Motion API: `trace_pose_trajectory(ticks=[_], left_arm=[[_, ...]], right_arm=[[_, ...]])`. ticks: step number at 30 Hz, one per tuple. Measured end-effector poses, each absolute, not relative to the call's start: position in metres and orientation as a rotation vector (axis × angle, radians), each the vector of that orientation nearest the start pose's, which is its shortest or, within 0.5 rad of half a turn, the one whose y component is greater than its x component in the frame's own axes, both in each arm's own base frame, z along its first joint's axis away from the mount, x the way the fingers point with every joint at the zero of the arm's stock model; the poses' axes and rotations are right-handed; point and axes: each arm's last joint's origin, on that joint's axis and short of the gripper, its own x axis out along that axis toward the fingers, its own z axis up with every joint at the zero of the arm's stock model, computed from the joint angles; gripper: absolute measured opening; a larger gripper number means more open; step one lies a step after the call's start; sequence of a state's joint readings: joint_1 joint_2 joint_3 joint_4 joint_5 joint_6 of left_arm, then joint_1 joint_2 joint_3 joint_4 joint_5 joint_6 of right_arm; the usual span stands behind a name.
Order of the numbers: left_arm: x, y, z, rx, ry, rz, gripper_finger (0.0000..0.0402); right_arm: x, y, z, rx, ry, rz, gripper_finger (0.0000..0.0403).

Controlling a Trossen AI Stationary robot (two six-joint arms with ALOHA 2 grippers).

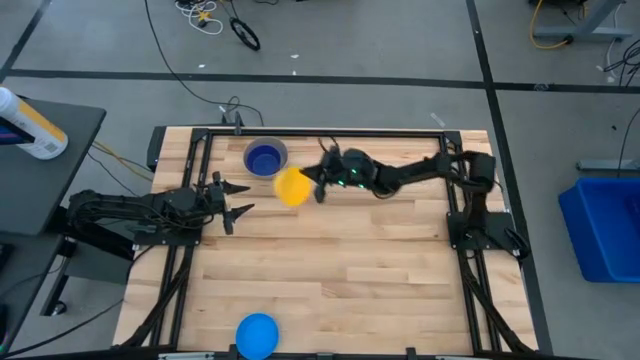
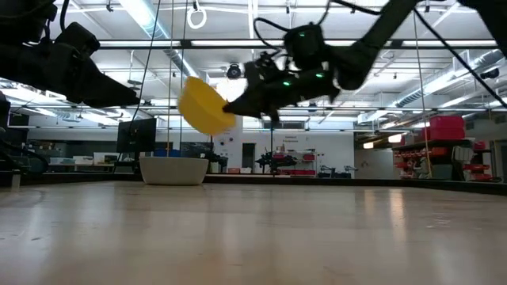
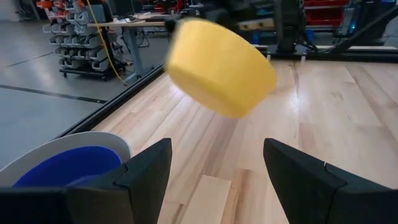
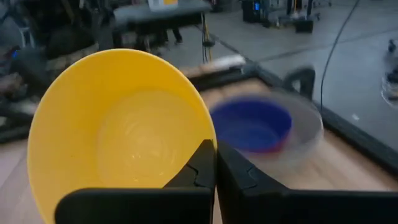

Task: Nest bowls inside each other
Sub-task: Stack the yellow bowl into the blue bowl

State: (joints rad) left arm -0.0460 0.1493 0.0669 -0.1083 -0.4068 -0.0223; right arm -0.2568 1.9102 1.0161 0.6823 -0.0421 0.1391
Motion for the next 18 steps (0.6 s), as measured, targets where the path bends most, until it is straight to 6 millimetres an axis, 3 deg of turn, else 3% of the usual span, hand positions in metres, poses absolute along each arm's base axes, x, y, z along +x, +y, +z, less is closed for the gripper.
trace_pose_trajectory(ticks=[4,9,18], left_arm=[[0.101,0.007,0.164,0.029,0.187,0.361,0.0261],[0.100,0.007,0.164,0.047,0.213,0.371,0.0261],[0.099,0.008,0.164,0.053,0.243,0.387,0.0261]], right_arm=[[0.420,-0.124,0.195,0.157,0.171,-0.241,0.0001],[0.441,-0.153,0.207,0.199,0.143,-0.264,0.0001],[0.465,-0.186,0.202,0.274,0.112,-0.312,0.0001]])
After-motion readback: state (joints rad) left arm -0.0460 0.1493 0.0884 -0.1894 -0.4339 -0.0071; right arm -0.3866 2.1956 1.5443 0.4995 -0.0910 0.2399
